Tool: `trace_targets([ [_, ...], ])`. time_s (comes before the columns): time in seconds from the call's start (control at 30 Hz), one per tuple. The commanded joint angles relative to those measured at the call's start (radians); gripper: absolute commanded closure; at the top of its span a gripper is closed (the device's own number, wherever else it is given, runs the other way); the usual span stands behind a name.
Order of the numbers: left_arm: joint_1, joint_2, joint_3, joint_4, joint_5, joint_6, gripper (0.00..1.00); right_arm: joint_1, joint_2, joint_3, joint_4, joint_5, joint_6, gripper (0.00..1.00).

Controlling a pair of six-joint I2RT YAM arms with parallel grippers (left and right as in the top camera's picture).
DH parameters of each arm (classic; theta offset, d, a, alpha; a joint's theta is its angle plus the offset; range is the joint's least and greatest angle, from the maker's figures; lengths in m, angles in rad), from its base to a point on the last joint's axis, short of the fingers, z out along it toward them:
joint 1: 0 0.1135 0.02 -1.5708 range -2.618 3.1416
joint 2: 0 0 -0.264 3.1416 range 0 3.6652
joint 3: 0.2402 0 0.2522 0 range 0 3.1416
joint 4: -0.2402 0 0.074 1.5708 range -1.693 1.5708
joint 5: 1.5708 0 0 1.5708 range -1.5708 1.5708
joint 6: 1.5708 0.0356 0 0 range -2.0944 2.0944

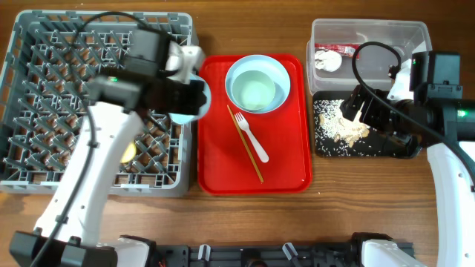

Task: Sort waste into correct bins and load items into the dishwasher rack
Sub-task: 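Set the light-blue bowl upside down in the dish rack with the left gripper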

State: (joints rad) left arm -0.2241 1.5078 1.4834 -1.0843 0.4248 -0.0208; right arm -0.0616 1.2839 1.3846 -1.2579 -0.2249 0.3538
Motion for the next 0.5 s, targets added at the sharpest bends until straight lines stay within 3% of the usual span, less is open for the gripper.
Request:
trace_targets([
  [0.0, 0.175, 0.02, 0.015, 0.003, 0.315, 0.176, 0.96, -0.002, -0.011, 0.01, -0.002, -0.008, -0.014, 0.0],
  [0.2, 0.378, 0.129, 0.015, 0.001, 0.565, 0.253, 0.96, -0.002, -0.011, 0.01, -0.001, -0.008, -0.014, 0.0],
  [0.47, 0.478, 0.32, 0.015, -0.02, 0.615, 0.254, 0.96, -0.002, -0.011, 0.01, 0.0, -0.008, -0.015, 0.0],
])
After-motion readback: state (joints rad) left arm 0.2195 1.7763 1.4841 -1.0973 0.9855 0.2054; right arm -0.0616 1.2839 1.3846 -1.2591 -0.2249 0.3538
